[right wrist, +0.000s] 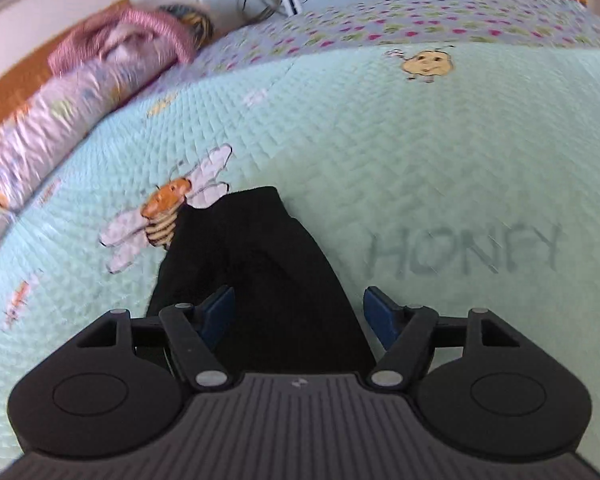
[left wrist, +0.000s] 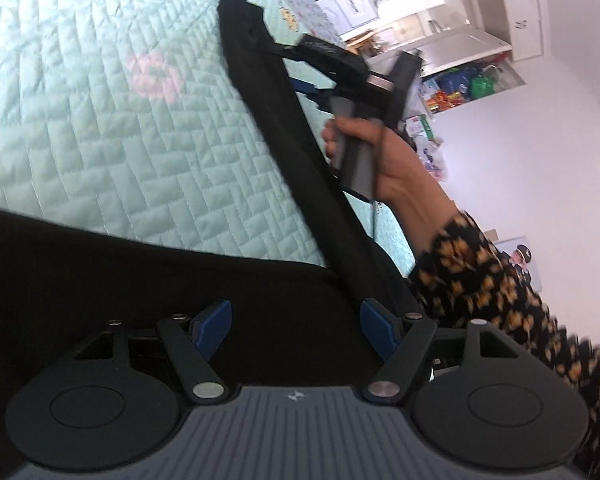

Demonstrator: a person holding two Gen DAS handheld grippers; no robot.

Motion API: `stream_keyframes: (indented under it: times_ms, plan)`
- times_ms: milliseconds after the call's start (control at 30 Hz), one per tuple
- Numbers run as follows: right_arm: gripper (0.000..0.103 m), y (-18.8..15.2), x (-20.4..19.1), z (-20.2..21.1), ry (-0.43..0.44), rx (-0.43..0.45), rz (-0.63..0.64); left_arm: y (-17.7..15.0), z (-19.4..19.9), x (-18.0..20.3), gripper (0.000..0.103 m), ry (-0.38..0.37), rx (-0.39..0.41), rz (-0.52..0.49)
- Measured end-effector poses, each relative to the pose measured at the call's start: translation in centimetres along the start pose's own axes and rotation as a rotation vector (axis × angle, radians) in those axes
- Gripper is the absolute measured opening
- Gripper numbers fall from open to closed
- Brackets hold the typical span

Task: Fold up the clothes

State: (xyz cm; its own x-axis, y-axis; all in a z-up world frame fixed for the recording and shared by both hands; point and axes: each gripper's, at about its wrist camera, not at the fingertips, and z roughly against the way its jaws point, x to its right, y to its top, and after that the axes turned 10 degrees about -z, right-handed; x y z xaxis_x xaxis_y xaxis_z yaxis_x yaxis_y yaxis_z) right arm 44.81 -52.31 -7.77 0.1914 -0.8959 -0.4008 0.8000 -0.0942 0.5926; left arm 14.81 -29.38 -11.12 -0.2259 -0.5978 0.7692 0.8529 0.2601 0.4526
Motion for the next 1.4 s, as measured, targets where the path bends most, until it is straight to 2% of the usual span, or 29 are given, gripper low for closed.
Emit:
stream_keyframes:
  times_ms: [167, 200, 267, 333, 433, 533, 600, 667, 767, 833, 900, 967, 1000, 1067, 1133, 1200, 1267, 1367, 1400]
  plan:
    - [0.073, 0.5, -0.5, -1.2, 0.012, 0.004, 0.009, 0.1, 0.6, -1.4, 0.075, -0.024, 0.01, 0.054]
    - [0.068, 0.6, -0.5, -1.2, 0.018, 0.004, 0.002, 0.1, 0.8, -1.7, 0.075, -0.028, 0.013, 0.066]
    - [0.049, 0.9, -0.4, -1.4, 0.023, 0.002, -0.007, 0.2, 1.2, -1.9, 0.075, -0.022, 0.026, 0.072]
    - [0.012, 0.8, -0.7, -0.8, 0.022, 0.008, -0.016, 0.3, 1.6, -2.0, 0.075, -0.019, 0.046, 0.073]
    - [0.008, 0.2, -2.0, 0.9, 0.044, 0.036, -0.005, 0.6, 2.7, -2.4, 0.075, -0.008, 0.094, 0.103]
    - [0.005, -1.2, -4.8, 4.3, 0.113, 0.075, 0.044, 0.9, 4.2, -3.0, 0.075, 0.011, 0.147, 0.149]
    - [0.003, -2.7, -7.3, 7.5, 0.177, 0.098, 0.099, 1.1, 5.8, -4.0, 0.075, 0.012, 0.196, 0.222]
    - [0.003, -4.8, -9.9, 11.1, 0.25, 0.118, 0.143, 1.4, 8.0, -4.4, 0.075, 0.021, 0.261, 0.263]
    - [0.003, -8.5, -13.2, 16.4, 0.332, 0.13, 0.195, 1.8, 11.7, -3.6, 0.075, 0.073, 0.367, 0.23]
    - [0.003, -10.5, -14.4, 19.0, 0.336, 0.142, 0.225, 1.7, 13.5, -2.9, 0.08, 0.12, 0.412, 0.205]
    - [0.005, -11.3, -13.8, 19.7, 0.25, 0.163, 0.197, 1.2, 14.5, -2.4, 0.084, 0.156, 0.431, 0.196]
    - [0.019, -11.1, -11.6, 18.8, 0.166, 0.161, 0.12, 0.6, 14.4, -2.2, 0.084, 0.166, 0.41, 0.207]
    - [0.031, -10.7, -10.3, 18.2, 0.132, 0.163, 0.075, 0.3, 14.0, -2.2, 0.084, 0.162, 0.389, 0.211]
    - [0.037, -9.6, -7.6, 17.0, 0.08, 0.185, 0.0, 0.2, 12.8, -1.9, 0.084, 0.145, 0.345, 0.197]
    - [0.053, -8.4, -5.5, 15.4, 0.048, 0.179, -0.028, 0.5, 11.5, -1.6, 0.084, 0.135, 0.305, 0.162]
    - [0.06, -6.8, -3.4, 13.6, 0.044, 0.163, -0.076, 0.9, 9.9, -1.4, 0.084, 0.13, 0.266, 0.117]
    - [0.062, -4.7, -1.5, 11.5, 0.049, 0.141, -0.12, 1.2, 8.3, -1.5, 0.084, 0.124, 0.224, 0.079]
    - [0.064, -1.9, 1.3, 7.9, 0.065, 0.107, -0.16, 0.9, 6.3, -2.6, 0.084, 0.101, 0.158, 0.086]
    - [0.068, -1.2, 2.1, 6.8, 0.084, 0.088, -0.175, 0.9, 5.7, -3.1, 0.084, 0.088, 0.139, 0.1]
